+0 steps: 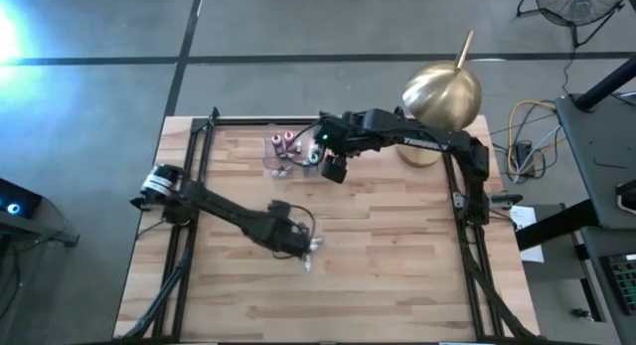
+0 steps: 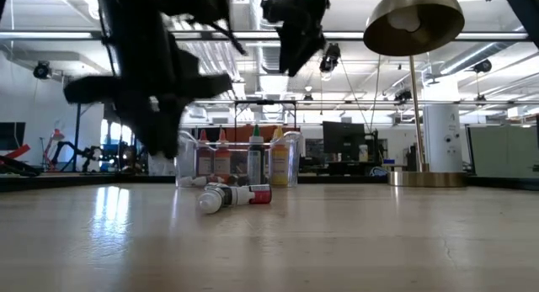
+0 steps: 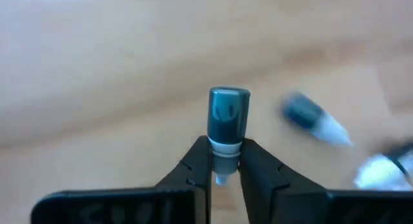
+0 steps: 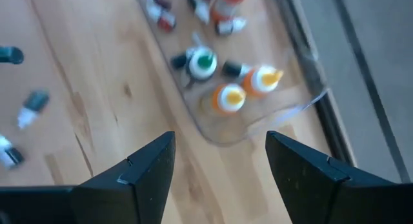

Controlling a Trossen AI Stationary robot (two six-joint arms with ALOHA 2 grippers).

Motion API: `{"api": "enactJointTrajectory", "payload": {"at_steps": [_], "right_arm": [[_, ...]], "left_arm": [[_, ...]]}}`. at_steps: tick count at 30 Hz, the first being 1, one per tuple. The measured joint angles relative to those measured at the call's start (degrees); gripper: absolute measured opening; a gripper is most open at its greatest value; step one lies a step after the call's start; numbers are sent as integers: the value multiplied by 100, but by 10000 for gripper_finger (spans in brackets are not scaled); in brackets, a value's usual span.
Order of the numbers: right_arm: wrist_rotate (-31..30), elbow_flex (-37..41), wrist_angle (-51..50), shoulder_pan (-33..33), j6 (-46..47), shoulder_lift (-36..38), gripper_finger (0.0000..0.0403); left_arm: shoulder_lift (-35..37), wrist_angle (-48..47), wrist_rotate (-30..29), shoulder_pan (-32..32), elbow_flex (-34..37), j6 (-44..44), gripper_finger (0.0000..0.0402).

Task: Pick & Place food coloring
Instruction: Put the small dark green food coloring bottle into the transparent bin

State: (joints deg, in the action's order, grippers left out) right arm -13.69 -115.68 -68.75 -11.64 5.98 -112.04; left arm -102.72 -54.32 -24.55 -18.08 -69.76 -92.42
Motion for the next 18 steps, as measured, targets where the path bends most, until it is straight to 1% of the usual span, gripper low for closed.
{"api": "enactJointTrajectory", "payload": {"at_steps": [2,5,7,9,11,13,16,18], "right_arm": [[-100,0,197,-33,-2,148,233],[-289,0,464,-85,-2,379,233],[-326,-2,617,-141,-2,540,233],[-353,-2,698,-181,0,632,233],[-437,-2,748,-234,67,703,233],[-451,-2,752,-283,226,717,233],[-452,-2,691,-352,454,720,233],[-451,-2,594,-385,593,720,233]], "left_arm": [[292,-471,-452,68,67,-215,28],[807,-460,-1367,278,140,-159,31],[1229,-244,-1859,499,199,340,32],[1604,397,-2104,789,284,1282,33],[1891,1131,-2041,1192,418,2376,33],[2092,1760,-1773,1732,509,3307,34],[2166,1876,-1160,2629,529,3998,35],[2116,1887,-544,3197,538,4414,37]]}}
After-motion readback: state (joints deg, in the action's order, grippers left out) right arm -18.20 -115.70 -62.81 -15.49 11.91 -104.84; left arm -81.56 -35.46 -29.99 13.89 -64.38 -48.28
